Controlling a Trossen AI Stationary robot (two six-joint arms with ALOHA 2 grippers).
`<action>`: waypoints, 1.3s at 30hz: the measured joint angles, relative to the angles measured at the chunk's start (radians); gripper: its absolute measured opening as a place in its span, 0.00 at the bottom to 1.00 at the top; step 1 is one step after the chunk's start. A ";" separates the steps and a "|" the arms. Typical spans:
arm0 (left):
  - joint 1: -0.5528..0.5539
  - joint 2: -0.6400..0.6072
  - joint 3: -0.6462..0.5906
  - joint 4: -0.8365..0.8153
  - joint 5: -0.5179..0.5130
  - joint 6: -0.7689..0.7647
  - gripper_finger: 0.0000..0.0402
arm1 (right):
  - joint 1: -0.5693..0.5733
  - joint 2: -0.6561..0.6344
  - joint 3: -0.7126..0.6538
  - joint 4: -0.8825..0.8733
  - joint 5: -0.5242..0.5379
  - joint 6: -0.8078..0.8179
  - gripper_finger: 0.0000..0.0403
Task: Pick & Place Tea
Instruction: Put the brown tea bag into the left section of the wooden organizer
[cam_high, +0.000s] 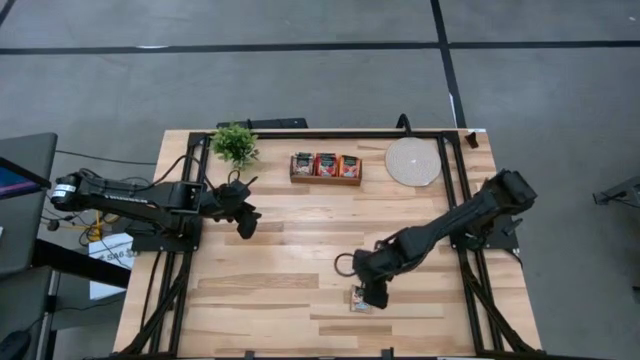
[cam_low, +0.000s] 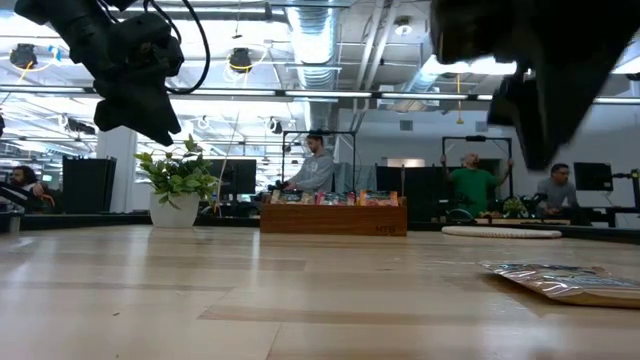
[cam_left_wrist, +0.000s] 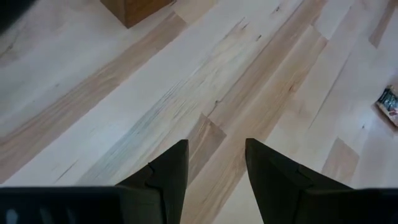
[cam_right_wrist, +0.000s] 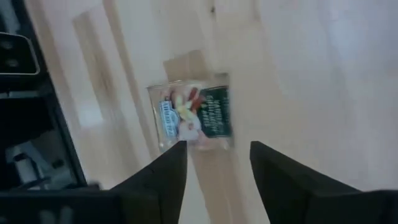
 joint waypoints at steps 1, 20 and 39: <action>0.000 0.001 0.000 -0.001 0.000 0.002 0.38 | 0.003 0.028 0.010 0.012 -0.010 0.012 0.42; 0.000 0.000 0.000 -0.011 0.003 0.061 0.38 | 0.039 0.277 0.111 -0.003 -0.021 0.058 0.28; 0.000 0.000 0.000 -0.008 0.002 0.074 0.38 | -0.015 0.285 0.116 -0.019 0.039 0.007 0.02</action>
